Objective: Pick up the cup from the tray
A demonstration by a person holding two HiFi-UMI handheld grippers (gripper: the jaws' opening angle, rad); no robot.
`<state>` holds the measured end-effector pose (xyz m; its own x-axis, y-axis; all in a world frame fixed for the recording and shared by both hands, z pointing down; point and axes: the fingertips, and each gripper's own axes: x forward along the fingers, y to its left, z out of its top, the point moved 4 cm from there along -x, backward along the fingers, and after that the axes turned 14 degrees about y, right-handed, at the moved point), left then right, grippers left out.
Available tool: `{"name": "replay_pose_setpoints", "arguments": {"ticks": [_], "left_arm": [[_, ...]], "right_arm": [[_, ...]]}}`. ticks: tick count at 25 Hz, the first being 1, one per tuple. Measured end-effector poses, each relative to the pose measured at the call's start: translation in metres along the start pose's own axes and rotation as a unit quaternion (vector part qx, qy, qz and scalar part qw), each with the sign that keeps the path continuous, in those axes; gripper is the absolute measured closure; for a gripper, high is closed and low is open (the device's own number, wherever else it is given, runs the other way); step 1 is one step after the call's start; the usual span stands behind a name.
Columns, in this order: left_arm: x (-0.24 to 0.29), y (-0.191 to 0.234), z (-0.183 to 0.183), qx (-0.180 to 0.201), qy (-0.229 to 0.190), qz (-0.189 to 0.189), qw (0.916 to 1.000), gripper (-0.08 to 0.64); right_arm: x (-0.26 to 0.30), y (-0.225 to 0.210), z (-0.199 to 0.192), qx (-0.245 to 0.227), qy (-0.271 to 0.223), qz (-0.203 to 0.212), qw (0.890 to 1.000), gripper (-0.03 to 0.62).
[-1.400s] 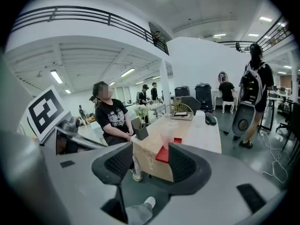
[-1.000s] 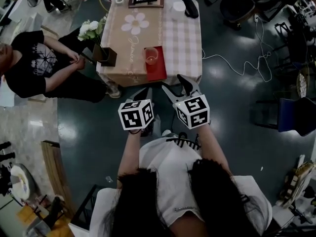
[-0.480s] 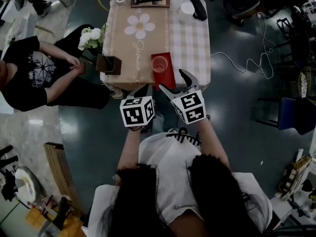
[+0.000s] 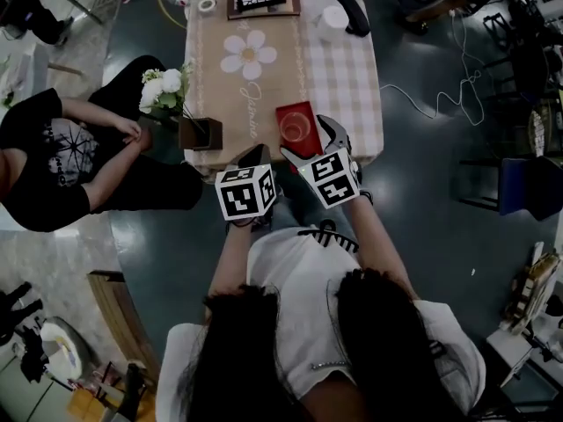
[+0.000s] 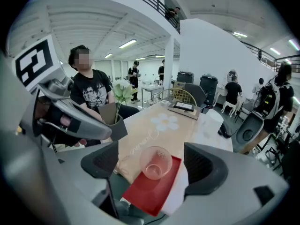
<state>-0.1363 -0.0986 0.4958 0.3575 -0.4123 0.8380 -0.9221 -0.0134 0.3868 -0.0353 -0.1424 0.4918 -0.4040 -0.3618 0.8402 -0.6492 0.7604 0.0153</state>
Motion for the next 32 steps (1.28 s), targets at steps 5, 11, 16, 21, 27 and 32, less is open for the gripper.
{"name": "replay_pose_setpoints", "arguments": {"ticks": [5, 11, 16, 21, 27, 32], "left_arm": [[0.007, 0.010, 0.007, 0.010, 0.012, 0.000, 0.9999, 0.558], [0.015, 0.016, 0.016, 0.010, 0.017, 0.000, 0.9998, 0.558], [0.022, 0.020, 0.017, 0.004, 0.030, 0.003, 0.9996, 0.558], [0.025, 0.021, 0.022, -0.002, 0.035, 0.006, 0.9994, 0.558], [0.030, 0.024, 0.025, -0.011, 0.039, 0.011, 0.9991, 0.558], [0.033, 0.023, 0.024, -0.016, 0.043, 0.013, 0.9989, 0.558]], "right_arm": [[0.029, 0.002, 0.003, -0.012, 0.044, 0.012, 0.999, 0.169], [0.068, -0.007, -0.004, -0.019, 0.108, 0.018, 0.994, 0.169], [0.086, -0.009, -0.011, -0.029, 0.146, 0.029, 0.989, 0.169], [0.102, -0.011, -0.015, -0.028, 0.179, 0.030, 0.983, 0.169], [0.111, -0.013, -0.019, -0.024, 0.205, 0.035, 0.978, 0.172], [0.112, -0.012, -0.021, -0.039, 0.214, 0.046, 0.975, 0.179]]}}
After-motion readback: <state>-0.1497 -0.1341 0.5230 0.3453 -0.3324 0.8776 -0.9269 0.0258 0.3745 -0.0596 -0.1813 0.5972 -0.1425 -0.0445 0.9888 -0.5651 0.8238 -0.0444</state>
